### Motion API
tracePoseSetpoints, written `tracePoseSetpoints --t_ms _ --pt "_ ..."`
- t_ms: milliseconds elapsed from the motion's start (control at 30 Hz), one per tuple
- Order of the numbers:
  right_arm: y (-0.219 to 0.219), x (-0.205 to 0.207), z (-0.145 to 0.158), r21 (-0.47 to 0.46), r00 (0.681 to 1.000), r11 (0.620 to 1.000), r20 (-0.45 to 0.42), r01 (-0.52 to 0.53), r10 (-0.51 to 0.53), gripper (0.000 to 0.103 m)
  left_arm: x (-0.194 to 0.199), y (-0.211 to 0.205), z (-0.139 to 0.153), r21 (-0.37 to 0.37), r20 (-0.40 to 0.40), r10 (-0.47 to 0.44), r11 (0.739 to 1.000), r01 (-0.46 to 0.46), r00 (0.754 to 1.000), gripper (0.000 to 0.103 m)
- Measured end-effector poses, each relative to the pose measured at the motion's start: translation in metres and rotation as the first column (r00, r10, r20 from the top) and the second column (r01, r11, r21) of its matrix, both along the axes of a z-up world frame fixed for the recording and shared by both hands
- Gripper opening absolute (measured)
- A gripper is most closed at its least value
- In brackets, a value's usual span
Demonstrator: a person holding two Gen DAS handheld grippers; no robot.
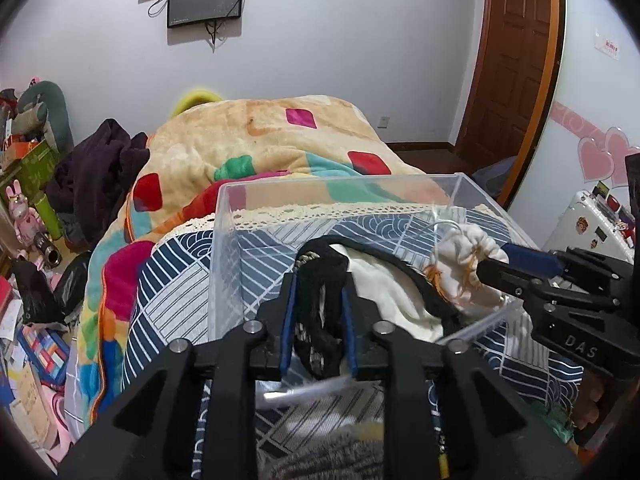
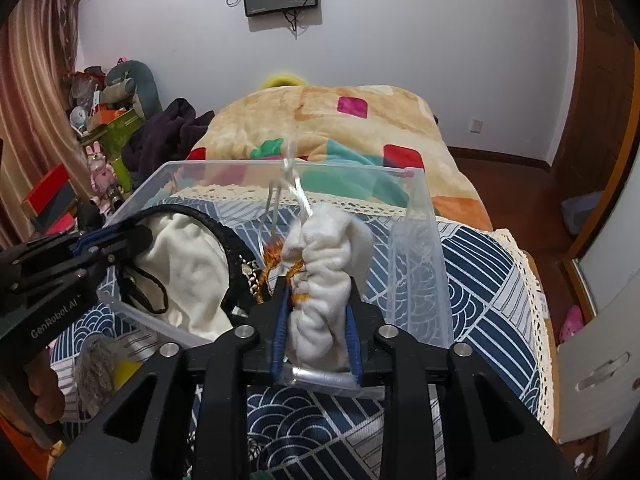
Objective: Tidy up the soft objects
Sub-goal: 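Lower the bra and white pouch into the clear box and open both tools, then grasp the bagged grey scrubber with the left tool while the right tool grasps the green glove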
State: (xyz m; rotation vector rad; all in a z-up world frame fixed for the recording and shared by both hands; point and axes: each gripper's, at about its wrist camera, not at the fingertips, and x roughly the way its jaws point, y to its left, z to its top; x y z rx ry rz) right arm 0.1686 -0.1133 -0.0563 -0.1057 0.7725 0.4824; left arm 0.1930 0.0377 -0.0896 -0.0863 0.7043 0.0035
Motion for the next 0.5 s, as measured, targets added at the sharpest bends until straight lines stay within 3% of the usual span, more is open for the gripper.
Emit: tracePoseSetpoints --t_ms 67,133,500 --pt "-0.002 -0.002 0.004 0.007 1.0 1.0 0.016 0.004 -0.004 0.047 -0.004 0.0 0.003 -0.005 0.008 -0.007 1.0 0.007 1.0 0.033" --pt "-0.005 -0.008 0.01 0.005 0.999 1.0 0.049 0.014 -0.014 0.056 -0.013 -0.001 0.009 -0.002 0.03 -0.012 1.0 0.012 0.999 0.045" --pt "-0.021 -0.047 0.048 0.082 0.978 0.996 0.205 0.024 -0.041 0.086 -0.073 -0.008 0.047 0.053 0.2 0.002 0.999 -0.013 0.98 0.096"
